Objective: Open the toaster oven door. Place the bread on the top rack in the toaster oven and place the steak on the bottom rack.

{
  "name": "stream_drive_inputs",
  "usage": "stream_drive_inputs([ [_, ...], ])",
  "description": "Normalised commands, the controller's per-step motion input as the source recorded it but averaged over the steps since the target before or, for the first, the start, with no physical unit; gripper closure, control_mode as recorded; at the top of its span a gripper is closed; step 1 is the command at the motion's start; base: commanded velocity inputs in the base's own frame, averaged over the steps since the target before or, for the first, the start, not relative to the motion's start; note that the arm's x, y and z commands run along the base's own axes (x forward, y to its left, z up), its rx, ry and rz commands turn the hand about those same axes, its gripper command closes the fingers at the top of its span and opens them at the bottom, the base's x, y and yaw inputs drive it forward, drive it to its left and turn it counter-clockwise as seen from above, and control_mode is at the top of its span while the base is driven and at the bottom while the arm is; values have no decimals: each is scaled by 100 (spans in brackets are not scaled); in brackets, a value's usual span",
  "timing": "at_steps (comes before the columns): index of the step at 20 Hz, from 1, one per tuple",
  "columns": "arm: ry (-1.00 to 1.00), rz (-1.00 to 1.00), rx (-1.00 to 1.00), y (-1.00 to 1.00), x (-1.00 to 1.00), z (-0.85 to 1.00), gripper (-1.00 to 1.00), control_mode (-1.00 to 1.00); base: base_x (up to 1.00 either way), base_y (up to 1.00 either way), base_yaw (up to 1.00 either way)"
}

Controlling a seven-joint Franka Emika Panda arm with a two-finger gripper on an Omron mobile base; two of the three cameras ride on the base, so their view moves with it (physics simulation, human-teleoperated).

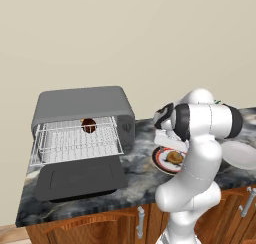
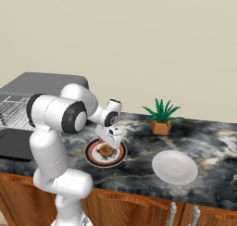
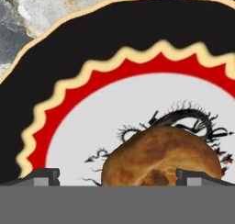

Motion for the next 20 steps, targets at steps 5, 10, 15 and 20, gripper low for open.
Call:
stream_drive_inputs([
  [5, 10, -20, 0, 4, -5, -59, -100, -100, 0, 0, 0],
  [10, 7, -16, 2, 5, -6, -59, -100, -100, 0, 0, 0],
  [15, 3, -12, 2, 8, -19, -63, -100, -100, 0, 0, 0],
  [20, 0, -12, 0, 16, -34, -60, 100, -100, 0, 0, 0],
])
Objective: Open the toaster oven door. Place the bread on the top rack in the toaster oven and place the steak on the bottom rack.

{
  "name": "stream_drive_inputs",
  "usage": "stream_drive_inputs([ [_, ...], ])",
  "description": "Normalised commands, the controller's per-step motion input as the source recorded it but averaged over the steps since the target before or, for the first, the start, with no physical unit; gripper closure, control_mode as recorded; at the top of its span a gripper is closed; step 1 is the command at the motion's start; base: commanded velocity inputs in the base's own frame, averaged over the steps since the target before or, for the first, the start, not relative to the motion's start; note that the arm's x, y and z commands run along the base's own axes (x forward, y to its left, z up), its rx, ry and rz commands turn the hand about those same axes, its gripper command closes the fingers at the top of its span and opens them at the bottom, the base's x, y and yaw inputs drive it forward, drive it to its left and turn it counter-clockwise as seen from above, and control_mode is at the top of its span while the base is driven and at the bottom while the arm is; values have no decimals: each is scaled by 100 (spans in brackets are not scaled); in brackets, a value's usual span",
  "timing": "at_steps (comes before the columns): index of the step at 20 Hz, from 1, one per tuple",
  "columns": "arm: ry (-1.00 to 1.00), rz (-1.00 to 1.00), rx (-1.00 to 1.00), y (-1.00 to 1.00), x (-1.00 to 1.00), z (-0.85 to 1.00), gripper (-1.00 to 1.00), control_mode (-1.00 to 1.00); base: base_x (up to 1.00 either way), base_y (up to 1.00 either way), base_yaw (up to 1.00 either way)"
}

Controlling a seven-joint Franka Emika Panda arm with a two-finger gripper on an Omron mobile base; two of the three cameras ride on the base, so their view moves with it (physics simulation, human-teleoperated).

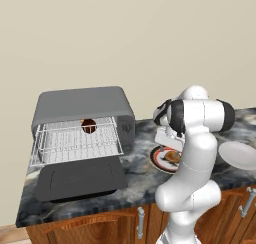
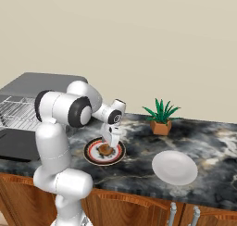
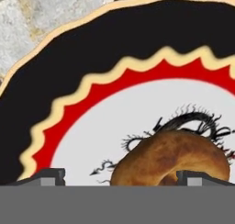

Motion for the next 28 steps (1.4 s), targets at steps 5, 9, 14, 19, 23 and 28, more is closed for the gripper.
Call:
stream_drive_inputs([
  [5, -11, -15, 0, 11, -41, -64, 100, -100, 0, 0, 0],
  [9, -17, -18, 0, 4, -55, -65, 100, -100, 0, 0, 0],
  [14, -10, -16, 0, 2, -53, -54, 100, -100, 0, 0, 0],
  [19, 0, -9, 0, 7, -27, -49, 100, -100, 0, 0, 0],
  [23, 0, -1, 0, 6, -26, -15, 100, -100, 0, 0, 0],
  [28, 3, 0, 0, 1, -28, 19, 100, -100, 0, 0, 0],
])
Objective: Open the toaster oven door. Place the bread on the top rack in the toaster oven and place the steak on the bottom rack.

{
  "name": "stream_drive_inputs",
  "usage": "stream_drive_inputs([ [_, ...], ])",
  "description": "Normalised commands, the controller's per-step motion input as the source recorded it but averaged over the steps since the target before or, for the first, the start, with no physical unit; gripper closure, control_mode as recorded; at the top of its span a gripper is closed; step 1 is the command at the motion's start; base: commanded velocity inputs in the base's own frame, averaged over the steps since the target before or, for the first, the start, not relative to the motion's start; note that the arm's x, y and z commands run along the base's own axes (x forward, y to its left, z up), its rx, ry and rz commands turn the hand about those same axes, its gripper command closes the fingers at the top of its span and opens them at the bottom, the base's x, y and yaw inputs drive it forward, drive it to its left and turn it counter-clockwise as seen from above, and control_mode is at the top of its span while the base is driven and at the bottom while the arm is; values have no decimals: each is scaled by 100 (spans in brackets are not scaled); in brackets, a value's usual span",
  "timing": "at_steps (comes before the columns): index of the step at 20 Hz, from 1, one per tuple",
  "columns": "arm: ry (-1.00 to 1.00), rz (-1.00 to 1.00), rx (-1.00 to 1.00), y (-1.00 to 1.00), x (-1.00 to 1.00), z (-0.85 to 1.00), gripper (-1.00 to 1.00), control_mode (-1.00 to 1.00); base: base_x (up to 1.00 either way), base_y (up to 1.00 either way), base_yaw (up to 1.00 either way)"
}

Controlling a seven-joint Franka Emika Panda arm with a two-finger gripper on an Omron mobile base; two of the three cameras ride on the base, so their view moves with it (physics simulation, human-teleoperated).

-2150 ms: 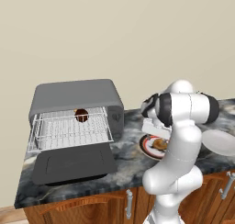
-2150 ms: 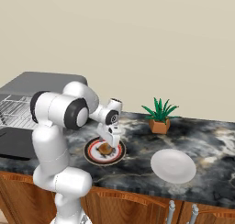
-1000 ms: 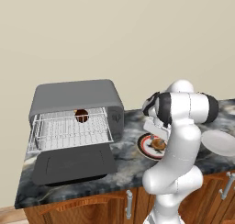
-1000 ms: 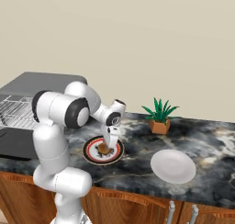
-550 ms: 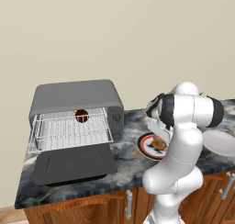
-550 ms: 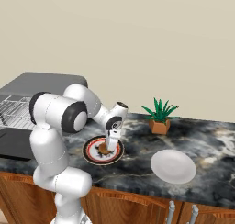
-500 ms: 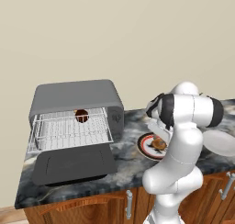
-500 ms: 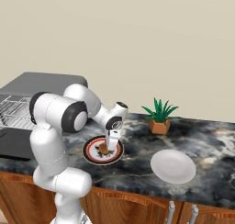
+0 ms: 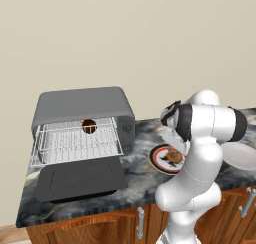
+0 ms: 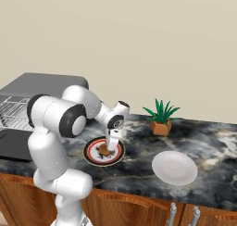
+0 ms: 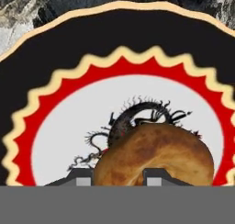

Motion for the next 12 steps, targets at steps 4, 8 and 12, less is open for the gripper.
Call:
stream_drive_inputs([
  [4, 4, 0, 0, 3, -25, 24, 100, -100, 0, 0, 0],
  [8, 7, 0, 0, 3, -22, 26, 100, -100, 0, 0, 0],
  [12, 3, 0, -1, 10, -23, 32, 100, -100, 0, 0, 0],
])
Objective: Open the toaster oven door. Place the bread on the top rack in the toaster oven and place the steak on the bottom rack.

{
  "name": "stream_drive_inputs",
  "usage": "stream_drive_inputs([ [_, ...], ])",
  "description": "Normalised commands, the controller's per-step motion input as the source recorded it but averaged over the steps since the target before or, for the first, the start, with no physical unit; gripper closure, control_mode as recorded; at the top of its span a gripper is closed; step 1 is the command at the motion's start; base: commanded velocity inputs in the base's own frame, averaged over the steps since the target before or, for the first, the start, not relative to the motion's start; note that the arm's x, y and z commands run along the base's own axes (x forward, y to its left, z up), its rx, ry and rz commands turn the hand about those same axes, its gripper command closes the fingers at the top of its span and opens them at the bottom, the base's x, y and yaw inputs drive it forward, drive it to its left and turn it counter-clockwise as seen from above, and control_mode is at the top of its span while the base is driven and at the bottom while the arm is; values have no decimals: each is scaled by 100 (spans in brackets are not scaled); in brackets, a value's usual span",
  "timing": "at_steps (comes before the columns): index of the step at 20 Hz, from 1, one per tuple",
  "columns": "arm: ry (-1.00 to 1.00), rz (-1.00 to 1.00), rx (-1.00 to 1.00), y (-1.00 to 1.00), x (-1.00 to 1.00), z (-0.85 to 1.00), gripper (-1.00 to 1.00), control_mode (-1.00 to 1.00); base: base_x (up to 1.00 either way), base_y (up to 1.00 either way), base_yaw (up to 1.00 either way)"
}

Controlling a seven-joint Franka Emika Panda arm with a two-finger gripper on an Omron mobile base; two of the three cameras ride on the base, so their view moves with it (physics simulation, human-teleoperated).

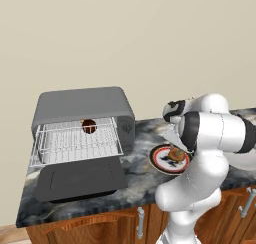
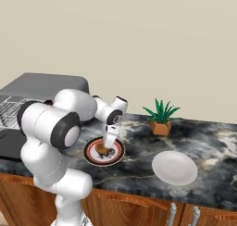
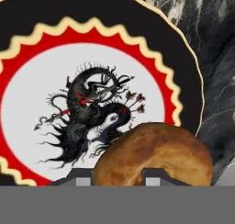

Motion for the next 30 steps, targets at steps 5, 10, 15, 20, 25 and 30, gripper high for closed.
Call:
stream_drive_inputs([
  [5, 0, 2, 0, 8, -28, 40, 100, -100, 0, 0, 0],
  [10, -7, 9, 0, 14, -33, 33, 100, -100, 0, 0, 0],
  [15, -11, 13, 0, 22, -35, 37, 100, -100, 0, 0, 0],
  [20, -20, 14, 0, 29, -23, 39, 100, -100, 0, 0, 0],
  [25, -17, 19, 0, 35, -11, 43, 100, -100, 0, 0, 0],
  [30, -12, 21, 0, 40, -1, 31, 100, -100, 0, 0, 0],
])
